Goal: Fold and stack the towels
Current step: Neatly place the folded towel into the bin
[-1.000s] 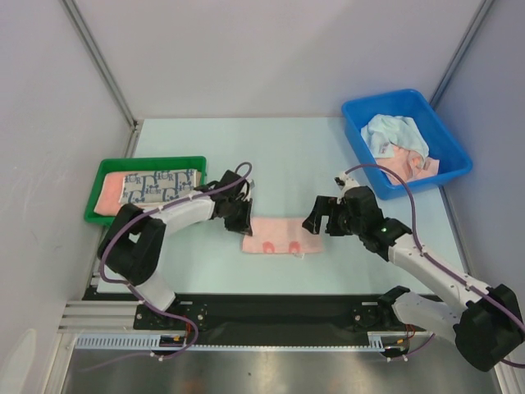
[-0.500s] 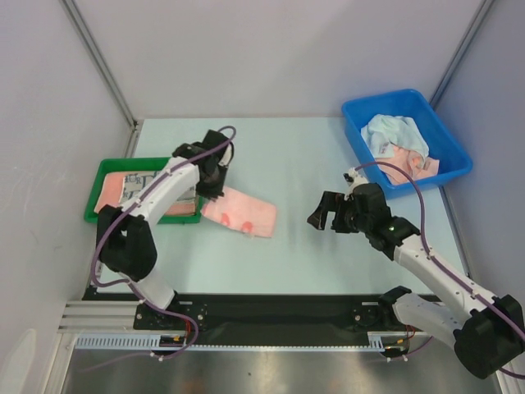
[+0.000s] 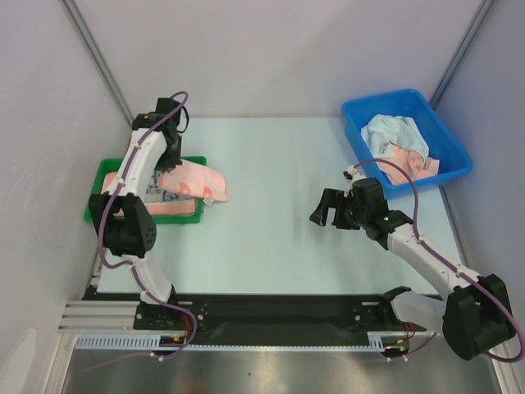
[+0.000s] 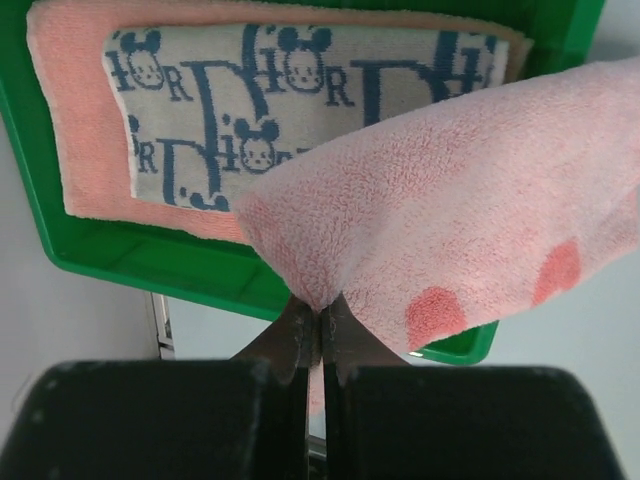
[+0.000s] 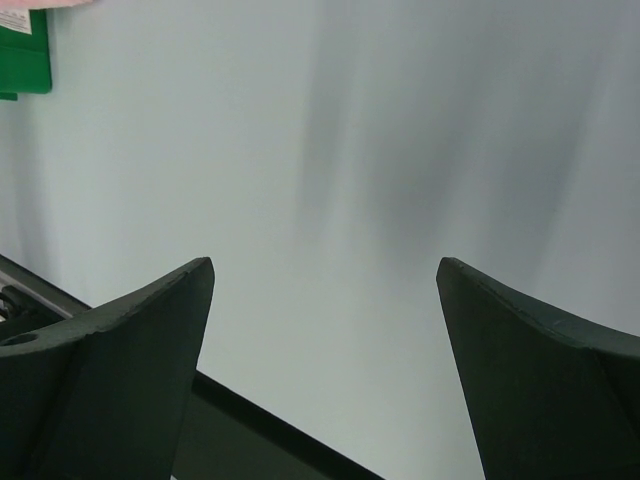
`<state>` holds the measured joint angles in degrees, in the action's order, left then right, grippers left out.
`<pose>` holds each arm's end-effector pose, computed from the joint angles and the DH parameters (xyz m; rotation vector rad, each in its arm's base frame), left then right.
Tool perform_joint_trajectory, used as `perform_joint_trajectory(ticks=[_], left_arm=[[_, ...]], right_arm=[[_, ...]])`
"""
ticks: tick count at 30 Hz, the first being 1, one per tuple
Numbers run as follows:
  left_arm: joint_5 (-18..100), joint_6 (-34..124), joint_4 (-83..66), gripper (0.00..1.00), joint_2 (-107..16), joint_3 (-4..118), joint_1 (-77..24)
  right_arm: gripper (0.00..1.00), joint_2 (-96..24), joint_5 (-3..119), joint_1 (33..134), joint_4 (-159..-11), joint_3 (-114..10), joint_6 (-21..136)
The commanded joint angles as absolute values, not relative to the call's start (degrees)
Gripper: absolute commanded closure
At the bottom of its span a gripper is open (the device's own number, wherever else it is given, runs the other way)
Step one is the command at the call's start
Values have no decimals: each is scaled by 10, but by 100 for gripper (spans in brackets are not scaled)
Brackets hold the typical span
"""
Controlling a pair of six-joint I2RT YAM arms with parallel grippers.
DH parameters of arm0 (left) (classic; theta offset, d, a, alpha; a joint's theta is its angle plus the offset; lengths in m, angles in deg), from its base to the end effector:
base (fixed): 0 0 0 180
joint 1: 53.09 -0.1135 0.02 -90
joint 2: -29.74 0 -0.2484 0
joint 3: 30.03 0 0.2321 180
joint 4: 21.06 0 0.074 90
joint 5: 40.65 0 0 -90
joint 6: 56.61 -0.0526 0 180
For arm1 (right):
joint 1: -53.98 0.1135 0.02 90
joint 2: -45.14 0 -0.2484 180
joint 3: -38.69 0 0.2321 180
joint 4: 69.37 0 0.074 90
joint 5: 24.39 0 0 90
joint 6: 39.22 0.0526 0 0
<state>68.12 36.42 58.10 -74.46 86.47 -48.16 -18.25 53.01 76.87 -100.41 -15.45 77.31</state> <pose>0.3565 -0.0138 0.2899 -0.0464 2.6908 0.4053 0.2106 0.1014 0.2172 -0.0455 2.3525 0.6907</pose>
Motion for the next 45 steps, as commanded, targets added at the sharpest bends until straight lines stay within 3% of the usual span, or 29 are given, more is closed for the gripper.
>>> perform_joint_trajectory(ticks=[1, 27, 28, 29, 30, 33, 36, 37, 38, 42, 45], left_arm=[[714, 336, 605, 100, -761, 902, -504], [775, 271, 506, 100, -900, 929, -635], [791, 276, 508, 97, -910, 929, -635], [834, 289, 511, 77, -928, 935, -635], [859, 297, 524, 67, -934, 940, -635], [941, 321, 507, 48, -927, 944, -635], [934, 359, 498, 36, -899, 948, -635], [920, 371, 490, 6, -887, 935, -634], [906, 385, 483, 0, -876, 928, -632], [783, 406, 437, 0, -807, 876, -608], [619, 421, 383, 0, -739, 806, -576]], right_arm=[[0, -202, 516, 761, -970, -174, 755], [0, -397, 485, 747, -911, -239, 730], [0, -399, 484, 747, -909, -240, 729], [0, -402, 482, 747, -910, -244, 729], [0, -404, 483, 747, -914, -245, 728], [0, -398, 497, 747, -925, -247, 723], [0, -385, 512, 747, -944, -257, 720], [0, -381, 515, 748, -951, -261, 721], [0, -376, 516, 748, -957, -267, 722], [0, -365, 554, 748, -1005, -328, 718], [0, -383, 629, 736, -1041, -424, 705]])
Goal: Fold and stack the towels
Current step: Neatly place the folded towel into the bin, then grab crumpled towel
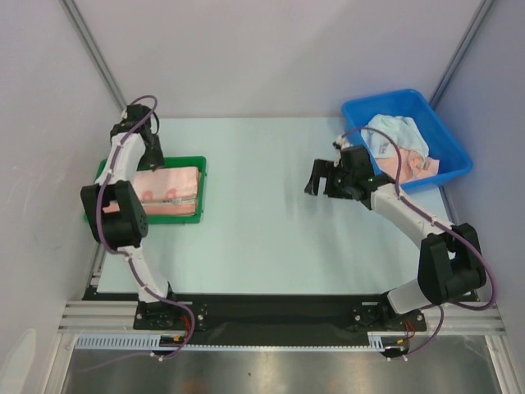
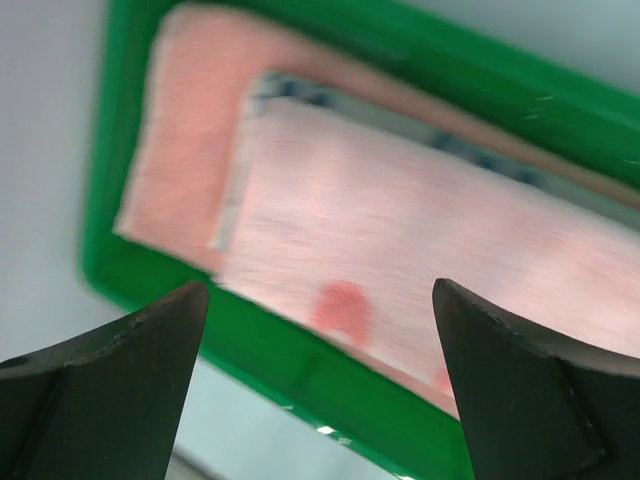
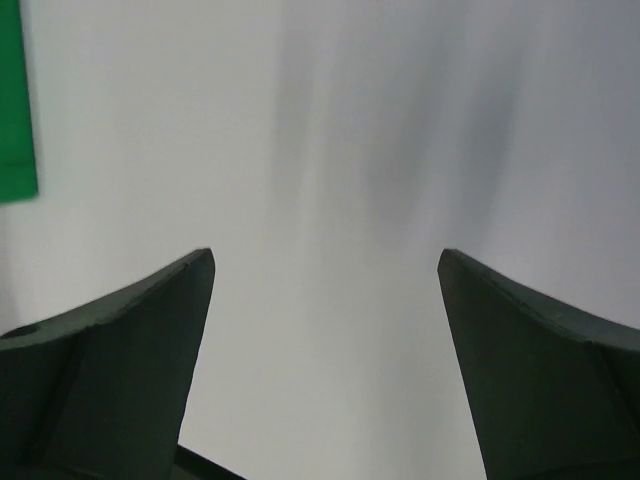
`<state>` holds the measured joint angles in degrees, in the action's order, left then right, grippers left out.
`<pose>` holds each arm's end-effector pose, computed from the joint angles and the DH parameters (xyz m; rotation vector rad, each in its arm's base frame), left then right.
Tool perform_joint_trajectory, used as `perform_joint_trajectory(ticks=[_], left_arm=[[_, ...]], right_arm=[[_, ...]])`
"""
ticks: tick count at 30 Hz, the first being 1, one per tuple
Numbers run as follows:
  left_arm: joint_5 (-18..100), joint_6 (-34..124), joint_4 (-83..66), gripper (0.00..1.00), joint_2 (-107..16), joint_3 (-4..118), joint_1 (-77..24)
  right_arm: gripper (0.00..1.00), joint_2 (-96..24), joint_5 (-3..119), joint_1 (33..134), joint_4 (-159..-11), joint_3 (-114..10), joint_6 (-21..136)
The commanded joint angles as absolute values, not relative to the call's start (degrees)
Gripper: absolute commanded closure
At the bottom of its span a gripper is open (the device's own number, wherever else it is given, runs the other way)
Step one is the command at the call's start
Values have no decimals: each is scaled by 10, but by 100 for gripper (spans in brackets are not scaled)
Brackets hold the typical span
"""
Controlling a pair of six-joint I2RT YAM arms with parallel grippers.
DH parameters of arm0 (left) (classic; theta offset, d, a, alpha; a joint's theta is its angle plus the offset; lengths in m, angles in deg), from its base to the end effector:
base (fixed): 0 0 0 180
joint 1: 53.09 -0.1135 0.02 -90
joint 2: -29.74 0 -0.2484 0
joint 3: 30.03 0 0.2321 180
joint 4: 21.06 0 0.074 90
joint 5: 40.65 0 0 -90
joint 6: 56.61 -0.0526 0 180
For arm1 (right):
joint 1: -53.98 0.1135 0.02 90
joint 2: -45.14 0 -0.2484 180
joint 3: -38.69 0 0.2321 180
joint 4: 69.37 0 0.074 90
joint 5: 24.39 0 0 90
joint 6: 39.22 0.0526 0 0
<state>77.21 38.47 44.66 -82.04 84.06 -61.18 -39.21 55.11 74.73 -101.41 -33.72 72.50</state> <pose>0.3906 0.0803 0.2458 -0.4524 2.5818 0.6650 0.2894 0.1199 0.2254 -0.0732 2.3953 0.5734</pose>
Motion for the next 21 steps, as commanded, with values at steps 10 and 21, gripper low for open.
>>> perform_joint_trajectory(ticks=[10, 21], left_arm=[[422, 408, 311, 0, -605, 678, -391], [326, 404, 290, 0, -569, 657, -301]], right_arm=[[5, -582, 806, 550, -1108, -713, 655], [19, -897, 565, 448, -1103, -969, 641]])
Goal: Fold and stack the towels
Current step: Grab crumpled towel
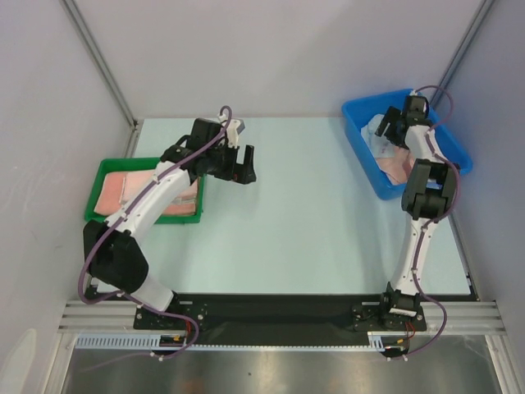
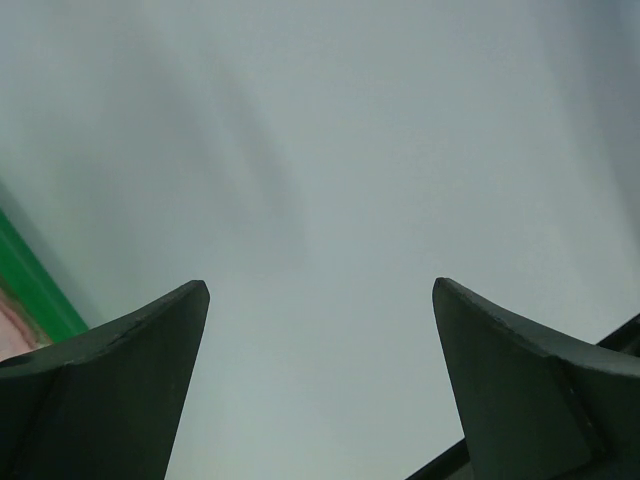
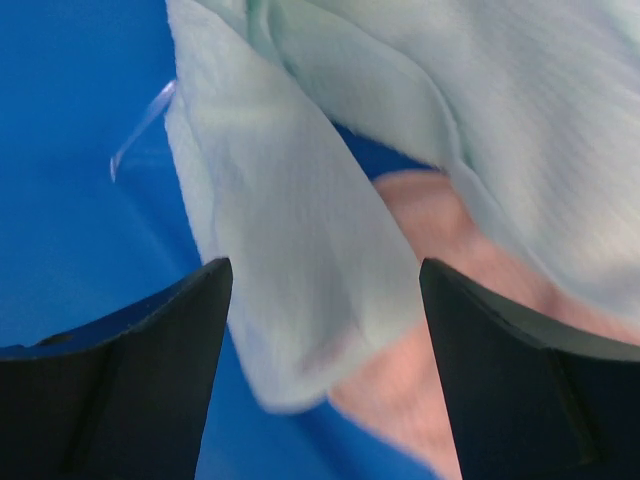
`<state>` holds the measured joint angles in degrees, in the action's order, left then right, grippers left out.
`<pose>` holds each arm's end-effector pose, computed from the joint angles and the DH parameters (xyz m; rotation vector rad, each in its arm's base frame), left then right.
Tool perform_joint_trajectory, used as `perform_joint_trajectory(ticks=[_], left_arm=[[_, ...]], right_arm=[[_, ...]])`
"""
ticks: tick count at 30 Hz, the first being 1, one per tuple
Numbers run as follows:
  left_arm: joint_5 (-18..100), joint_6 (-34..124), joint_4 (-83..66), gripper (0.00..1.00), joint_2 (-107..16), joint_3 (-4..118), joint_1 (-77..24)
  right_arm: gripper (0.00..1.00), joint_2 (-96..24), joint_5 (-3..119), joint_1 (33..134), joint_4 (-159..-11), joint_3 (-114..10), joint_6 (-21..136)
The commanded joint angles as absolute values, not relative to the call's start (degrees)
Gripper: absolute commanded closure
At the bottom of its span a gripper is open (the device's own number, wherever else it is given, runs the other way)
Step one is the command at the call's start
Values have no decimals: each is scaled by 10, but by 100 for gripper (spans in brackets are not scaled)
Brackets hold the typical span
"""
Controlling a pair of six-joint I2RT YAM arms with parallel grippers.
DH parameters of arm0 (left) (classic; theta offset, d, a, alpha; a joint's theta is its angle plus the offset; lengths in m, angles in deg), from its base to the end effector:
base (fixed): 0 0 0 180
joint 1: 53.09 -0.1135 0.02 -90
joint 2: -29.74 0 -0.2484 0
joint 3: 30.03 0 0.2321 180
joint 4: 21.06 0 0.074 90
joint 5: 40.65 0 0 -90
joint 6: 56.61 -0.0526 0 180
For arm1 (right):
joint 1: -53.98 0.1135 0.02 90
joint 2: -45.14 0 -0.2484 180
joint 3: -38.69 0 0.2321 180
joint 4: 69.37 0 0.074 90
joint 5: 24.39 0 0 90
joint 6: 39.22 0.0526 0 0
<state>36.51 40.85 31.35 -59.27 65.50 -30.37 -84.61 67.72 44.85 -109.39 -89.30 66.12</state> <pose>0.3031 -0.1396 0.2983 0.4280 2.3692 -0.5150 0.4985 -0.0821 0.2130 0.5058 2.2431 0.0135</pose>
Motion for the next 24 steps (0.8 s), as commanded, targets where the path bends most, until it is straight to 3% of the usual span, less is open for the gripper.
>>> perform_joint_trajectory(ticks=[1, 4, 5, 8, 10, 13, 17, 24], left_arm=[[327, 404, 290, 0, -571, 658, -301], [320, 407, 286, 0, -575, 657, -301], [318, 409, 283, 0, -578, 659, -301], [307, 415, 285, 0, -584, 665, -300], [301, 415, 293, 0, -584, 679, -298], [301, 412, 306, 0, -571, 693, -291], [292, 432, 282, 0, -551, 694, -291], [139, 491, 218, 0, -549, 650, -315]], right_arm=[[19, -940, 551, 447, -1109, -1009, 641], [28, -992, 539, 444, -1149, -1069, 634], [50, -1005, 543, 442, -1157, -1092, 632], [90, -976, 548, 434, -1135, -1091, 634], [97, -951, 548, 429, -1127, -1096, 635], [100, -888, 551, 424, -1137, -1133, 627], [100, -778, 517, 425, -1092, -1092, 614], [100, -606, 500, 445, -1089, -966, 584]])
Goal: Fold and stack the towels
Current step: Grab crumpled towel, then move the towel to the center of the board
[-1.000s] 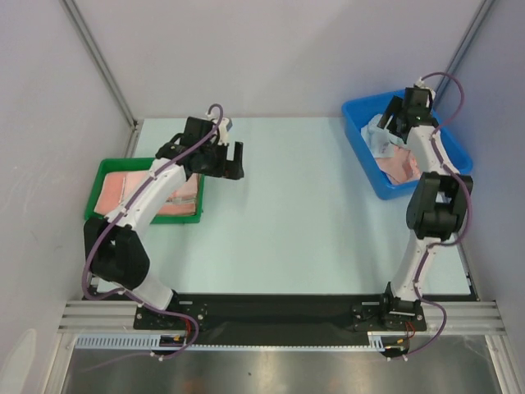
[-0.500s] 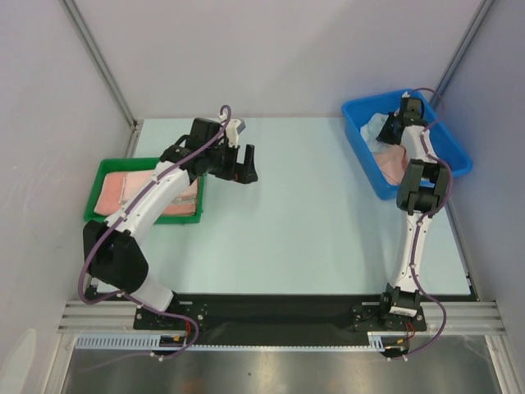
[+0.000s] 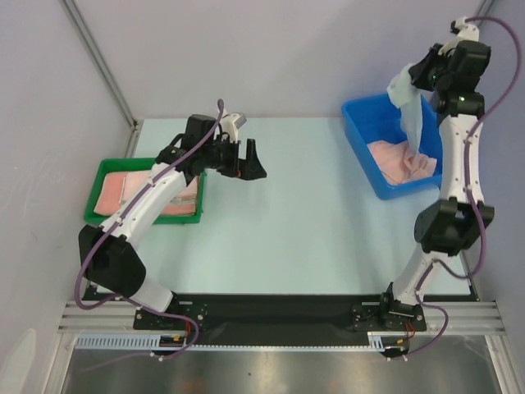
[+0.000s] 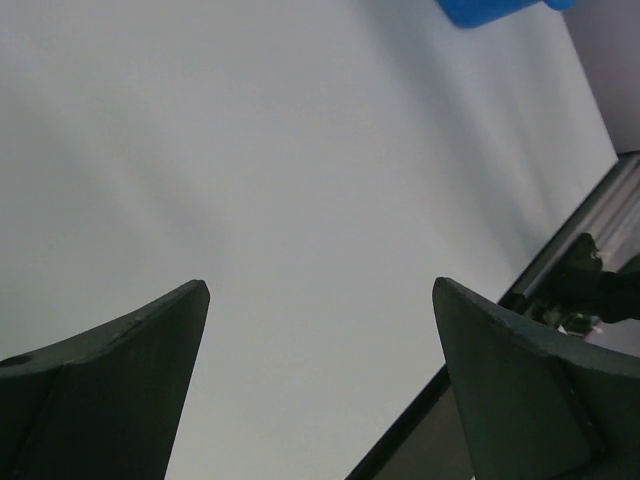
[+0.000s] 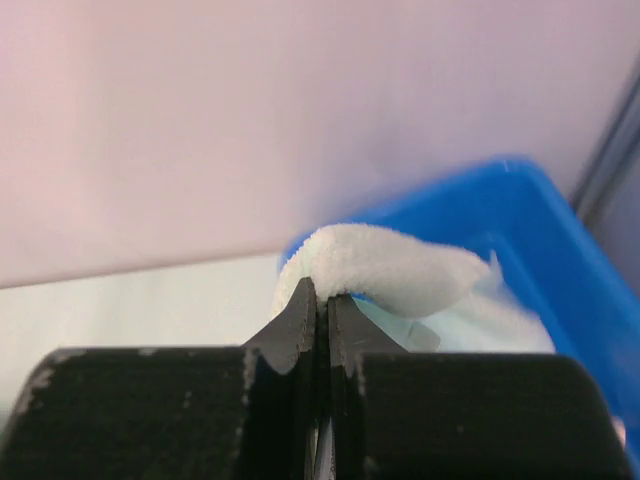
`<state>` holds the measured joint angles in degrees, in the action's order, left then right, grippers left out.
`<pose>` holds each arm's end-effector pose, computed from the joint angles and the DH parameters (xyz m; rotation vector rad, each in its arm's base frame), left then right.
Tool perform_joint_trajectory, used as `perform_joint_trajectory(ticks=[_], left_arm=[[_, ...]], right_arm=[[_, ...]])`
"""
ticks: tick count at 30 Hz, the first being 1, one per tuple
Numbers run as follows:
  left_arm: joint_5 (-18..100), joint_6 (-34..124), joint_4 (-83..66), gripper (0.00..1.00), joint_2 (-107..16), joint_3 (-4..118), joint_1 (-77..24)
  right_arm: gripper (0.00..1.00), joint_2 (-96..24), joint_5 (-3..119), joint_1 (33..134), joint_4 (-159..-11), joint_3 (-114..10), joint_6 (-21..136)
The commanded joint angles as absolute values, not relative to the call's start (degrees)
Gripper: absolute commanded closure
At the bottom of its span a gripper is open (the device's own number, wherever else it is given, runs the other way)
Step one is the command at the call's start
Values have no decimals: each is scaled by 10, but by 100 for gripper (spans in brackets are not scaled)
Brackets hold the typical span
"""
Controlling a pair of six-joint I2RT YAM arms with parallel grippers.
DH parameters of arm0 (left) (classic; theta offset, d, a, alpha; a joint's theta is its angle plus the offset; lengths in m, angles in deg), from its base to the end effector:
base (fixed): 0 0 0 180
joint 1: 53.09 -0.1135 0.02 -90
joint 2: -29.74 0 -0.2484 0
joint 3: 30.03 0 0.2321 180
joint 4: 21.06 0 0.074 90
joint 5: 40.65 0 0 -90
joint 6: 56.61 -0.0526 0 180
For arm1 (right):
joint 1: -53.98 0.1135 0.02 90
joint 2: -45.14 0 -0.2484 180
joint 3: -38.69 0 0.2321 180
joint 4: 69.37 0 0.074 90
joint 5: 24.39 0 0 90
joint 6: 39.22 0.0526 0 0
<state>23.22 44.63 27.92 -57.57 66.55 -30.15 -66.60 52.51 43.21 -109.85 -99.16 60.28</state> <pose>0.2955 -0.1502 0.3216 0.4837 2.2627 -0.8275 0.4362 -0.0708 0.4153 0.1599 1.8121 0.1925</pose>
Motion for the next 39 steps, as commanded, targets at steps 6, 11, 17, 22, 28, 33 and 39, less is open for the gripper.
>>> perform_joint_trajectory(ticks=[6, 11, 17, 22, 28, 33, 39], left_arm=[[177, 459, 235, 0, -497, 627, -326], [247, 460, 250, 0, -451, 575, -339], [313, 450, 262, 0, -417, 518, -340], [319, 457, 244, 2, -427, 500, -340], [312, 468, 217, 5, -494, 502, -328], [325, 458, 210, 8, -594, 561, -287], [321, 431, 226, 12, -793, 774, -242]], right_arm=[[100, -416, 424, 560, -1132, -853, 622], [98, -295, 414, 685, -1115, -643, 718], [98, -223, 507, 948, -1011, -301, 740], [92, -250, 524, 1051, -980, -229, 743], [61, -254, 535, 1096, -1057, -251, 734], [43, -200, 656, 1065, -1145, -284, 786], [46, -181, 800, 864, -1142, -251, 851]])
